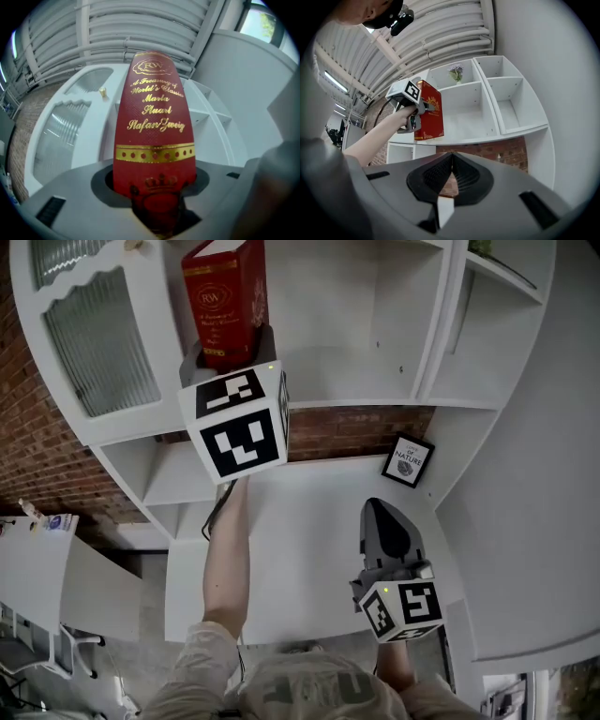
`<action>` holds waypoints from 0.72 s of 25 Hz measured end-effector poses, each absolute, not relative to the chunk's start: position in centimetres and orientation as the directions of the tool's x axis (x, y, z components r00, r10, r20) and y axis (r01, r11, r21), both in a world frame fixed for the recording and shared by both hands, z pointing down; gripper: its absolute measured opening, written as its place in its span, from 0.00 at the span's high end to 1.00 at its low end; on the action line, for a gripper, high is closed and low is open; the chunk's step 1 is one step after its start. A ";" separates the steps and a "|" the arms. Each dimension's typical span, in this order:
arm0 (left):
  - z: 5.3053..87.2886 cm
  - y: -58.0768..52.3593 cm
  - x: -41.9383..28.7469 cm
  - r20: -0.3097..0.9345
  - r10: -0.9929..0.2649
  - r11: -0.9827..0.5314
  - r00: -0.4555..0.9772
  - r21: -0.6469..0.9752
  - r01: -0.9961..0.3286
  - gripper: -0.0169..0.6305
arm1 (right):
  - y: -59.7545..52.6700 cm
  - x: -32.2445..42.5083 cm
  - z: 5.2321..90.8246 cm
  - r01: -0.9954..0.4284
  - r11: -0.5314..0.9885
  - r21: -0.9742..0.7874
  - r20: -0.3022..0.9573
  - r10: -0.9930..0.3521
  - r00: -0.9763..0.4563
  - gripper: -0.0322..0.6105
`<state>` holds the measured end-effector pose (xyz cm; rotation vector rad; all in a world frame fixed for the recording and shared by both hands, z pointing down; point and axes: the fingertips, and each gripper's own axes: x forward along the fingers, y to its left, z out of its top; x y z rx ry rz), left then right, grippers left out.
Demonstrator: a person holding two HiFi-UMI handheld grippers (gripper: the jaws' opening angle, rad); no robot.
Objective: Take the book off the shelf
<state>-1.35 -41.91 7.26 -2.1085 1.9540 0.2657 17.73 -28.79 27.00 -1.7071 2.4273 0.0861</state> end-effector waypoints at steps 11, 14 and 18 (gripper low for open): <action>14.2 -28.8 -1.6 -0.437 -0.895 -0.076 0.088 -0.044 -0.996 0.60 | -28.0 12.5 24.2 -0.905 0.420 0.073 -0.243 -0.872 -0.425 0.93; 17.6 -27.3 -1.3 -0.400 -0.910 -0.101 0.113 -0.051 -0.994 0.60 | -27.6 11.2 23.8 -0.893 0.434 0.121 -0.266 -0.852 -0.450 0.93; 21.3 -26.3 -1.9 -0.355 -0.928 -0.107 0.115 -0.042 -0.993 0.60 | -27.2 9.4 24.4 -0.877 0.446 0.180 -0.268 -0.835 -0.480 0.93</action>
